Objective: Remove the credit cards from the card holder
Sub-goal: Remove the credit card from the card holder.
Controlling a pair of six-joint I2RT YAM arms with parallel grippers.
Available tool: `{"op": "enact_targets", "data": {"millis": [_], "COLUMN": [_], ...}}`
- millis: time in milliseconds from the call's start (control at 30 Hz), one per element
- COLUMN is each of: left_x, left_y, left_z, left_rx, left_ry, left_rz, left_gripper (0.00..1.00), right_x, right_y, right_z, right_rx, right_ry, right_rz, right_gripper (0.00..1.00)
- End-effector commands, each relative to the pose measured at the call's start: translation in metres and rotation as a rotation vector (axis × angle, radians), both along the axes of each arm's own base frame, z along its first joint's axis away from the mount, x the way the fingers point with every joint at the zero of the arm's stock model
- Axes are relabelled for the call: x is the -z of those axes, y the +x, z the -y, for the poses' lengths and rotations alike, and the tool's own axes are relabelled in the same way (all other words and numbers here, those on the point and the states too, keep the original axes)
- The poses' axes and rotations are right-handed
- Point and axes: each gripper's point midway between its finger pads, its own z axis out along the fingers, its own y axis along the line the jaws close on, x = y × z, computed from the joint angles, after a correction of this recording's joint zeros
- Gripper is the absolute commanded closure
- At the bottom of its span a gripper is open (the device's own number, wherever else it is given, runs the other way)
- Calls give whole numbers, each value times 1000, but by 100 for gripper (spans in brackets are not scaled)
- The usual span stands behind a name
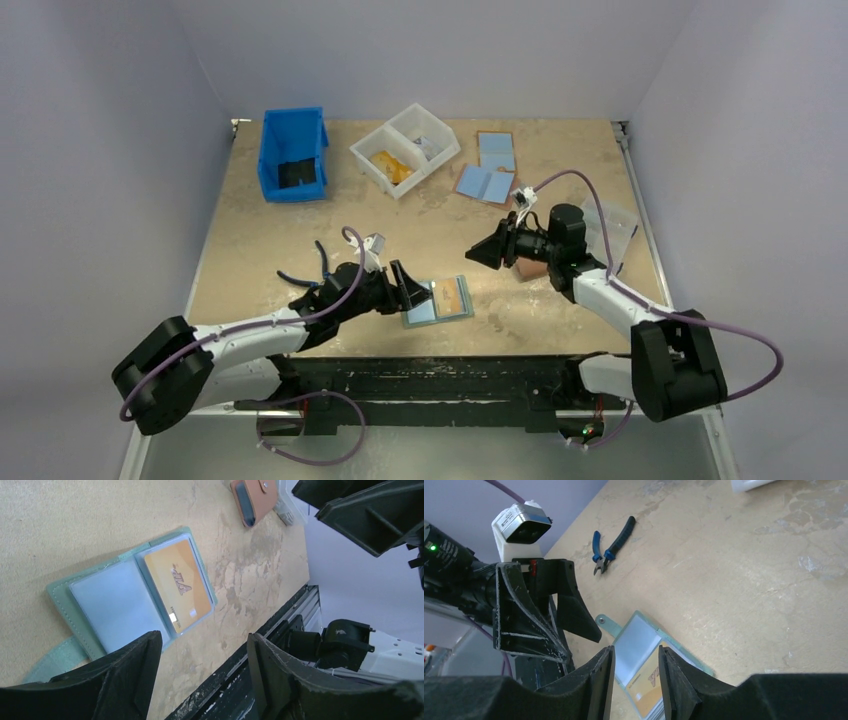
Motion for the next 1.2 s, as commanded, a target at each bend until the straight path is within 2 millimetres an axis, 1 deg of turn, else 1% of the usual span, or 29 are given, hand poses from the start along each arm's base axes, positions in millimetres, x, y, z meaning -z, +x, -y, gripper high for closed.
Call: {"op": "enact_targets", "data": {"millis": [0,67,167,400,533,667,800,867,967,1067,1167], "left_x": [-18,-16,-13,-2,10,16,18,20,22,25,27], "left_y": [15,16,21,25,22,20,21,22,23,23,23], "left_z": [9,9,9,12,10,9,14,17,20,22,25], "left_rx": [-50,-53,-69,-88,-102,-110,-100,-92,-87,-87,-82], "left_ry": [-99,-102,-92,-104,-124,-128,-124,-123,-123,-117,-118], "left_rz": [66,71,80,58,22,10,5,2,-5,-14,-21], "left_gripper": [34,34,36,44,46,46,47,47,47,47,47], "right_x": [6,18,28,51,59,65,78,80,83,84,89], "right_y": [12,14,15,6,-3,-10,-6,-5,-13,-23,-24], "right_z": [-1,0,-2,-12,-24,-33,-29,-27,-22,-24,-25], "right_rx": [53,56,46,14,-16,-29,27,53,71,53,55], "right_ry": [24,12,7,13,2,-18,-48,-65,-75,-41,-52], "right_rz": [-19,-32,-75,-211,-254,-274,-324,-336,-365,-401,-414], "right_gripper": [56,57,58,61,64,66,67,67,65,64,65]}}
